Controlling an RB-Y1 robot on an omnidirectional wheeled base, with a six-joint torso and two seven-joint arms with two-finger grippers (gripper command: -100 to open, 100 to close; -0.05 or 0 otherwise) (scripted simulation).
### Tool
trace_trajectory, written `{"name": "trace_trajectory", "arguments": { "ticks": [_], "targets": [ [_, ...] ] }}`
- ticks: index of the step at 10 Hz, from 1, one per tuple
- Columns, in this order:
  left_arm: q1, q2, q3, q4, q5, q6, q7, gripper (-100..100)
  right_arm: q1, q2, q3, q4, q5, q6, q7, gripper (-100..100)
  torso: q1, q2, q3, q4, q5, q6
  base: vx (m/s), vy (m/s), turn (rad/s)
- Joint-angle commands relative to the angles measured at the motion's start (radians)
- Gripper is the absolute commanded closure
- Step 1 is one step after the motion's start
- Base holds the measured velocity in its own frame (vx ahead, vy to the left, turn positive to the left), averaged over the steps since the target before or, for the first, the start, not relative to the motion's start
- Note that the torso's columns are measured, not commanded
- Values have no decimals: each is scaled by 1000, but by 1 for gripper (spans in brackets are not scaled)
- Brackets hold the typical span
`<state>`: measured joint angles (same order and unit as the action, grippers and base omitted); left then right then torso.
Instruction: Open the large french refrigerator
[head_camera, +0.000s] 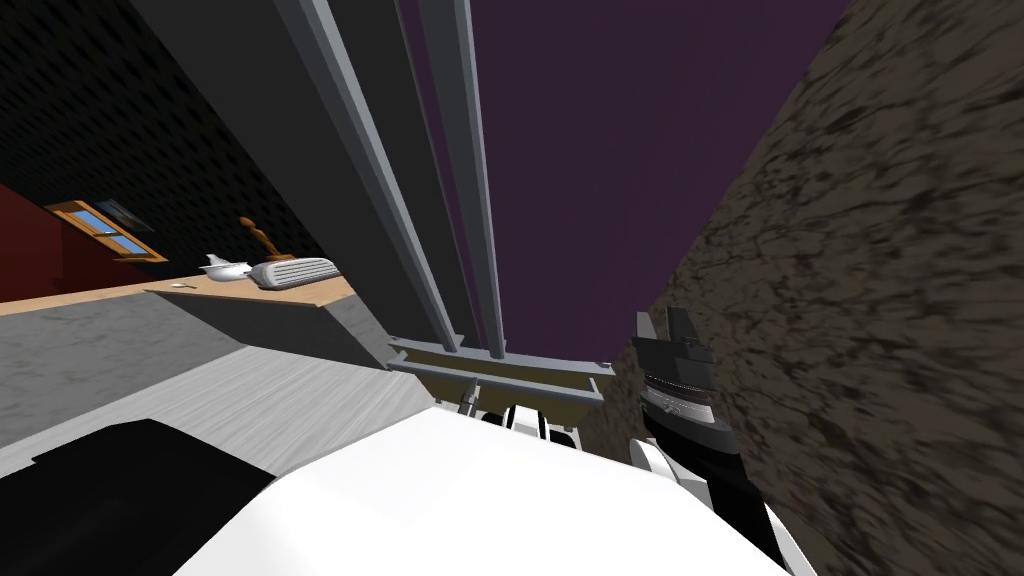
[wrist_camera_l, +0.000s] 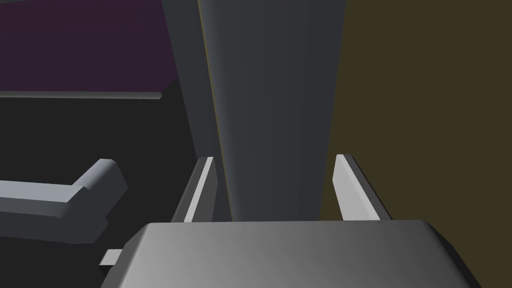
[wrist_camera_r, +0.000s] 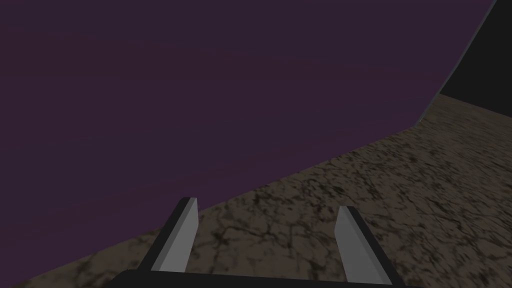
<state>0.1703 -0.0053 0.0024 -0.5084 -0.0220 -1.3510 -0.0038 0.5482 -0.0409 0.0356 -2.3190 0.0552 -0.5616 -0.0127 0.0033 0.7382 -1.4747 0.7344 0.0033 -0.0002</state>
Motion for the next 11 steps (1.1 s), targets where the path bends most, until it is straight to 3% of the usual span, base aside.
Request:
{"name": "trace_trajectory", "arguments": {
  "ticks": [1, 8, 9, 11],
  "targets": [
    [-6, -1, -2, -34, -2, 67, 1, 100, 0, 0, 0, 0, 0, 0, 0, 0, 0, 3, 2, 1, -1, 0, -148, -13, 23],
    [-24, -1, -6, -105, -6, 185, 3, 100, 0, 0, 0, 0, 0, 0, 0, 0, -2, -2, -2, -1, -1, 1, -112, -6, 20],
    [-31, 0, -4, -96, -4, 159, 3, 100, 0, 0, 0, 0, 0, 0, 0, 0, -2, -1, -1, 0, -1, 0, -68, -4, 5],
    [-26, 0, -8, -104, -8, 172, 4, 100, 0, 0, 0, 0, 0, 0, 0, 0, -2, -1, -2, 1, -2, 0, -141, 4, 22]
  ]
}}
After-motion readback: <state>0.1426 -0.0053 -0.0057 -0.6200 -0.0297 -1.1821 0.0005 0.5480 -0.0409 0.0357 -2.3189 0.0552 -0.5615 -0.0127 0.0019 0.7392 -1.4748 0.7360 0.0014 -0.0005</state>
